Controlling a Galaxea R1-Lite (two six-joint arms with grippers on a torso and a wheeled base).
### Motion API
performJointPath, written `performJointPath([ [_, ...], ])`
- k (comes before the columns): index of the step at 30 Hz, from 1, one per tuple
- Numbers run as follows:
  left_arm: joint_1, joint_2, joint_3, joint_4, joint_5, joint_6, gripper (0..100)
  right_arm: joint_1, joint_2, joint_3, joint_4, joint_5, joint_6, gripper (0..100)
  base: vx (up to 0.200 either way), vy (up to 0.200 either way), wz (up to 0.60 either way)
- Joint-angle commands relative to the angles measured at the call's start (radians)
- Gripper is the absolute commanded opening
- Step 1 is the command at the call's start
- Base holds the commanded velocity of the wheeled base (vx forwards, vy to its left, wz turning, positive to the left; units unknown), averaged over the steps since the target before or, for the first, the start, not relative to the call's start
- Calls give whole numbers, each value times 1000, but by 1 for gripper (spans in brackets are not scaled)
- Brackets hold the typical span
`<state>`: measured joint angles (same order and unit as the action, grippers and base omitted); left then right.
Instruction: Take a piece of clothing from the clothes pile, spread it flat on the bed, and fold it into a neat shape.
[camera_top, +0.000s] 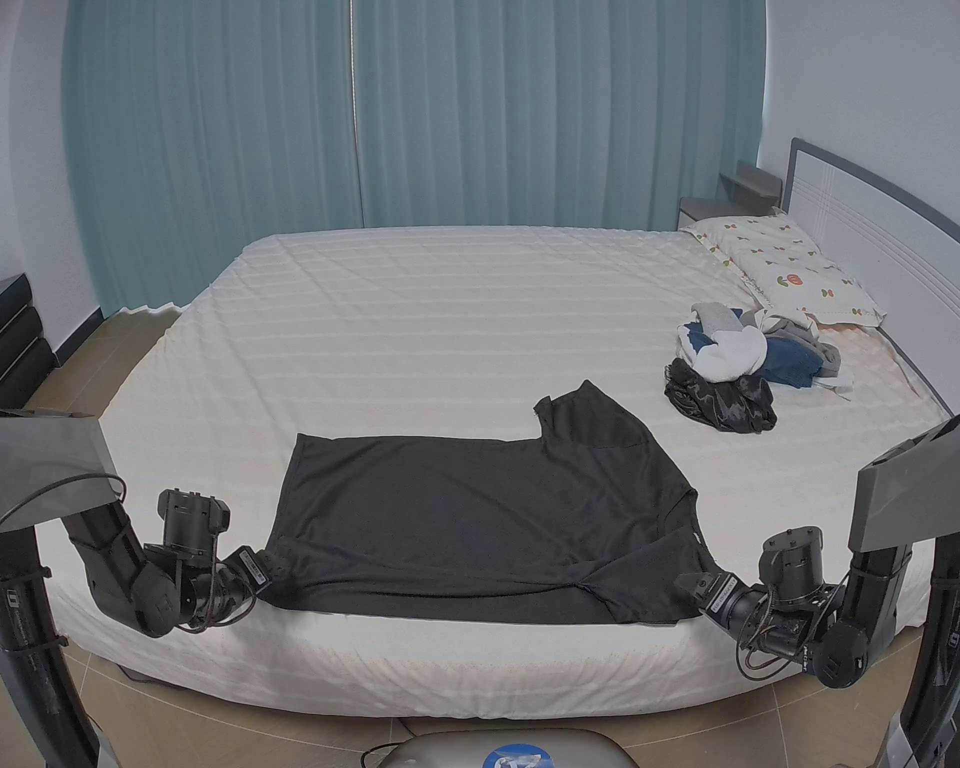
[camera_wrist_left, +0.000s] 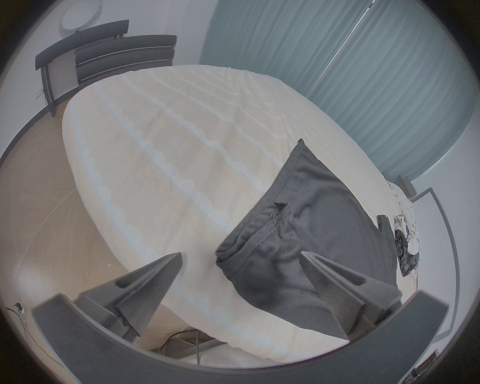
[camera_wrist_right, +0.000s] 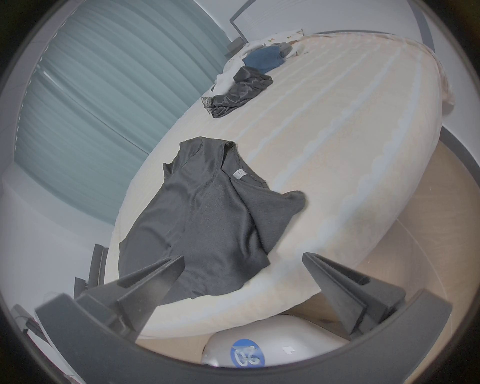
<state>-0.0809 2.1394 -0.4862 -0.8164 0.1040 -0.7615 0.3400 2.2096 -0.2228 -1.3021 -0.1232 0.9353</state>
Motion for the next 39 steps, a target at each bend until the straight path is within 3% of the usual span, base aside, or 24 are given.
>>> performJointPath([
  [1, 55, -133, -12, 60, -12, 16, 100, -32, -67, 91, -60, 0, -44, 100, 0, 0, 0],
  [8, 67, -144, -157, 198, -58, 41, 100, -119, -163, 145, -69, 19, -116, 100, 0, 0, 0],
  [11, 53, -87, -262, 269, -133, 36, 100, -200, -205, 125, -69, 63, -155, 100, 0, 0, 0],
  [14, 52, -21, -358, 330, -178, 42, 100, -257, -203, 103, -69, 162, -182, 100, 0, 0, 0],
  [17, 52, 36, -411, 338, -214, 56, 100, -266, -195, 85, -65, 220, -190, 100, 0, 0, 0],
  [22, 53, 114, -463, 339, -280, 149, 100, -269, -153, -1, -42, 261, -214, 100, 0, 0, 0],
  [24, 53, 126, -466, 339, -293, 192, 100, -265, -100, -49, -36, 318, -256, 100, 0, 0, 0],
  [31, 56, 132, -468, 338, -305, 202, 100, -259, -36, -191, 6, 418, -314, 100, 0, 0, 0],
  [35, 56, 149, -469, 332, -302, 203, 100, -269, -53, -233, 64, 514, -359, 100, 0, 0, 0],
  [36, 56, 152, -468, 330, -300, 205, 0, -273, -67, -228, 69, 557, -360, 100, 0, 0, 0],
  [39, 58, 155, -468, 330, -294, 203, 0, -274, -51, -244, 70, 576, -380, 100, 0, 0, 0],
])
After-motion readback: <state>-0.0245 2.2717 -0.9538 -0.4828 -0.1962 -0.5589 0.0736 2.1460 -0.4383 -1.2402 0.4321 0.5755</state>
